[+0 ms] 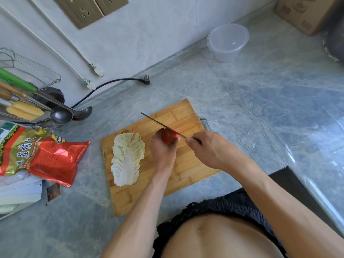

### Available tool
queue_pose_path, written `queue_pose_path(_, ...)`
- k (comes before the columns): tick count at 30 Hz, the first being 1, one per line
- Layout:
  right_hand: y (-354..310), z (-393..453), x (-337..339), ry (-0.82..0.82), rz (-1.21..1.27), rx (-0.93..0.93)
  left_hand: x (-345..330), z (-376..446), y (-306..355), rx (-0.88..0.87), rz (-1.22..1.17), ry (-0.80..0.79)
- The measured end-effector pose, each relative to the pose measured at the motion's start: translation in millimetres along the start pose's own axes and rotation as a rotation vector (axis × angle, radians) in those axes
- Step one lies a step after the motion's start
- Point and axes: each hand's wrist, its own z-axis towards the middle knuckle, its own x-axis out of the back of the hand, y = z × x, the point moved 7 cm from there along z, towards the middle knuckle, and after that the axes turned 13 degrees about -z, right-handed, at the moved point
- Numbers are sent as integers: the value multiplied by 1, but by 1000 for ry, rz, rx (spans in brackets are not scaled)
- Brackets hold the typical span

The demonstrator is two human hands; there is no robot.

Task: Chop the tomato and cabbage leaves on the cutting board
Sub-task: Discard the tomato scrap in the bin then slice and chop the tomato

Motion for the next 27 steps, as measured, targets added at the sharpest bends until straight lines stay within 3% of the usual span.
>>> queue_pose_path(10,8,4,0,-56,-32,-24,3,3,-11,76,-37,14)
queue_pose_path(27,12,37,-21,12,-29,10,4,4,-16,120,-29,28)
